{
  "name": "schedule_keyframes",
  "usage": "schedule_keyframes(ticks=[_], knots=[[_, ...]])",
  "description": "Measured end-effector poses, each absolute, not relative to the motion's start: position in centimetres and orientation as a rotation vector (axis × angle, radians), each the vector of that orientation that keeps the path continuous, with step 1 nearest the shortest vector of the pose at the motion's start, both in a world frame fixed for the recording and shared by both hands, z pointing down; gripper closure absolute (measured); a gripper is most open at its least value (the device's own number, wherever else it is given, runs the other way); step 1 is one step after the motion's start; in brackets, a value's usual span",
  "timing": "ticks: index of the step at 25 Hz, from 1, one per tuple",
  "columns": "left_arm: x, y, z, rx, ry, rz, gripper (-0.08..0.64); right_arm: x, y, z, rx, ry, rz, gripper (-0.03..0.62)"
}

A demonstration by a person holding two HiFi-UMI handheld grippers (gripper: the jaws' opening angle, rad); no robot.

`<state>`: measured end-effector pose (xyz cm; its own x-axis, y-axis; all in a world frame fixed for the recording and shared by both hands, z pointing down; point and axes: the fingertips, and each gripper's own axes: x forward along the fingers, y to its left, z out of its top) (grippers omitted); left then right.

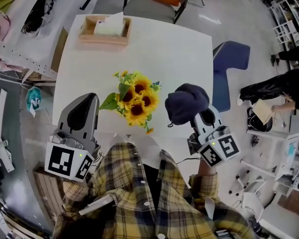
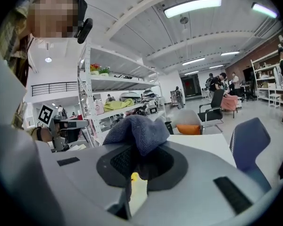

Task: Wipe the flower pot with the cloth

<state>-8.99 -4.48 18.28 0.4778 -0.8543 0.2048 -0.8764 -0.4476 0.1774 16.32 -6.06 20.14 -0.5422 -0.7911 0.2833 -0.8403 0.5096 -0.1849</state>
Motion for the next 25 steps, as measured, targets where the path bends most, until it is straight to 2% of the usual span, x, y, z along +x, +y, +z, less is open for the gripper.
schedule_keyframes(ticks=[15,23,25], knots=[[-10.7,-1.8,33.2,2.384,-1.302,0.36,0.545,16.4,-4.0,32.1,1.418,-2.442,0.553,0.563],[-6.8,-0.4,39.3,2.48,-1.059,0.47,0.543,14.4,-2.0,37.8,1.236,-2.416,0.458,0.563],[-5.7,-0.4,40.0,2.515,-1.001,0.475,0.488,13.3,-1.5,39.4,1.15,-2.383,0.455,0.563]])
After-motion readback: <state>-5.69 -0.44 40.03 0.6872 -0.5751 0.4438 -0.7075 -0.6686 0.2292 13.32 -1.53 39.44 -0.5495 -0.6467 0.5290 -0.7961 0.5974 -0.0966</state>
